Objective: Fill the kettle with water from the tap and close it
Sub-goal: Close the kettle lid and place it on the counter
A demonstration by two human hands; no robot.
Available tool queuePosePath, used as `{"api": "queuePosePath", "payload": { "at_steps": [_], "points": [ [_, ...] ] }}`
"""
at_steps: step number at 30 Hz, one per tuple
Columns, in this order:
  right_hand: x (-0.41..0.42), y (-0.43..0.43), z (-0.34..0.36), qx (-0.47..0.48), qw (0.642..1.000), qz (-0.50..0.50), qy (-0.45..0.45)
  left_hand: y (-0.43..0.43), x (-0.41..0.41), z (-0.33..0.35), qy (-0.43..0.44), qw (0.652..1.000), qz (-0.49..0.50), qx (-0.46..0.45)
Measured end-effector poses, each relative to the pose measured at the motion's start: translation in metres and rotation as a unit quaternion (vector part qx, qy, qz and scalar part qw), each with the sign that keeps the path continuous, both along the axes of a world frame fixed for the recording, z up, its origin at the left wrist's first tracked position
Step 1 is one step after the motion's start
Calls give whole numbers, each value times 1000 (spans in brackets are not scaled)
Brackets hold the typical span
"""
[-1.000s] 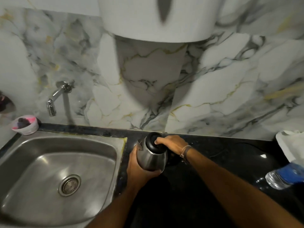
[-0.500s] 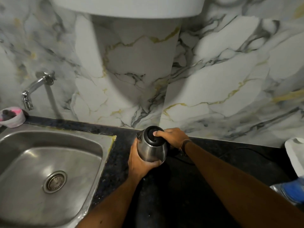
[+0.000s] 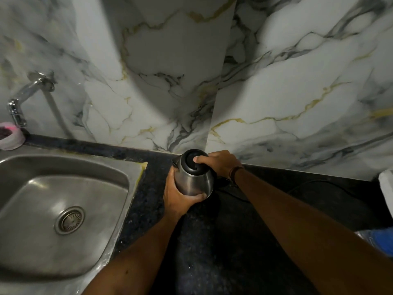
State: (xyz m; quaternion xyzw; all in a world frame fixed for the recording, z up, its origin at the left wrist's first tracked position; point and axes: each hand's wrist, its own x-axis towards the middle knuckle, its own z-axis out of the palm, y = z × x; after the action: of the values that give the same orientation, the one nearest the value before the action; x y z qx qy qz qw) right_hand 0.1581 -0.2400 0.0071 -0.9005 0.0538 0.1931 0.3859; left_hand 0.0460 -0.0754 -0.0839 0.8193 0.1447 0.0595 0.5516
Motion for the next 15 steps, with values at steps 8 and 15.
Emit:
{"api": "queuePosePath", "payload": {
  "at_steps": [8, 15],
  "points": [
    [12, -2, 1, -21, 1000, 6, -1, -3, 10, 4, 15, 1000, -6, -1],
    [9, -3, 7, -39, 999, 34, 6, -4, 9, 11, 36, 999, -23, -13]
  ]
}}
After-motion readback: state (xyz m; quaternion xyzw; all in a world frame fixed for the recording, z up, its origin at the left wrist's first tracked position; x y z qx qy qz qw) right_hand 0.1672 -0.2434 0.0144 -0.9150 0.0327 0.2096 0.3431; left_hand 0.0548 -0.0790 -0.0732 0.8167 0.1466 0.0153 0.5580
